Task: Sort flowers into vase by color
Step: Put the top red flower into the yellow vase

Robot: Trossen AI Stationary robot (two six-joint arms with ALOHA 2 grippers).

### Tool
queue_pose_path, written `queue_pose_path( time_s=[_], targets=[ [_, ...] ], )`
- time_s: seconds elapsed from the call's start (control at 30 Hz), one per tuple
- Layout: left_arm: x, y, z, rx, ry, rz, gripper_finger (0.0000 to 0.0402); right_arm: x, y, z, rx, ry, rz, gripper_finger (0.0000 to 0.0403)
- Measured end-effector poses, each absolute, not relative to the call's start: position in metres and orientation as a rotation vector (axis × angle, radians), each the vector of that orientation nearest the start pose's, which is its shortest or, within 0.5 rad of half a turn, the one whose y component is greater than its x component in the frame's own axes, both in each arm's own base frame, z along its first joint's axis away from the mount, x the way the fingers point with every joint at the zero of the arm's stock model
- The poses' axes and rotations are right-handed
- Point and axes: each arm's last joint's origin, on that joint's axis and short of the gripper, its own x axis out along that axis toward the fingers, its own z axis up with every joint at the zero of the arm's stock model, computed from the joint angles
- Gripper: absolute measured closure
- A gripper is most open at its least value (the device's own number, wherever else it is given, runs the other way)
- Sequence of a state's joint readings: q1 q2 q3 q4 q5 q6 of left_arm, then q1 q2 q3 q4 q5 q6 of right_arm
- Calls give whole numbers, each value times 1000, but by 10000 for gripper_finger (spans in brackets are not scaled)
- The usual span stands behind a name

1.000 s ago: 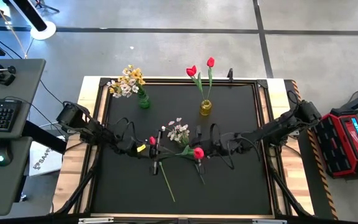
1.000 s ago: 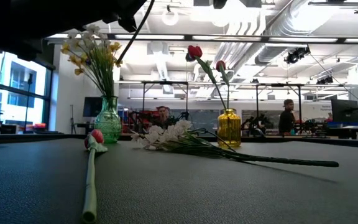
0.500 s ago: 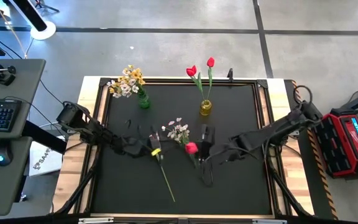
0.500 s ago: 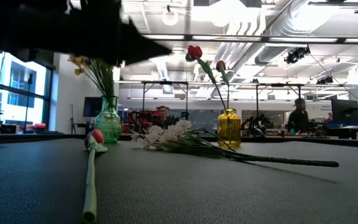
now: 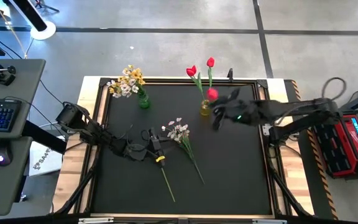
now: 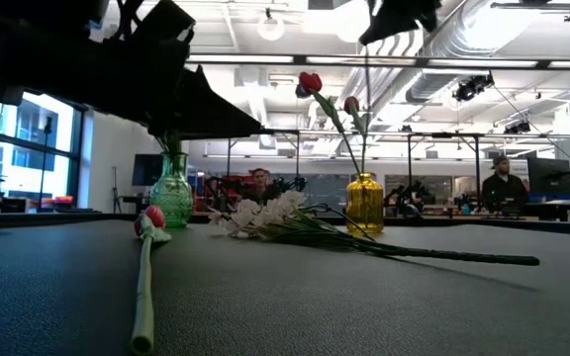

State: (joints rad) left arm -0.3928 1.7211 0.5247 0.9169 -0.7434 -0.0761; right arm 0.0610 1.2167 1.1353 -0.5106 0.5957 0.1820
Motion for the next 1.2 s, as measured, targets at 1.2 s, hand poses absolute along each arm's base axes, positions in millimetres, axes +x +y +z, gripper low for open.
queue_pose_path(
  time_s=[1.2],
  targets=[
    [275, -98, 136, 10, 194, 337, 238, 235, -91, 311, 221, 510, -616, 403]
  ],
)
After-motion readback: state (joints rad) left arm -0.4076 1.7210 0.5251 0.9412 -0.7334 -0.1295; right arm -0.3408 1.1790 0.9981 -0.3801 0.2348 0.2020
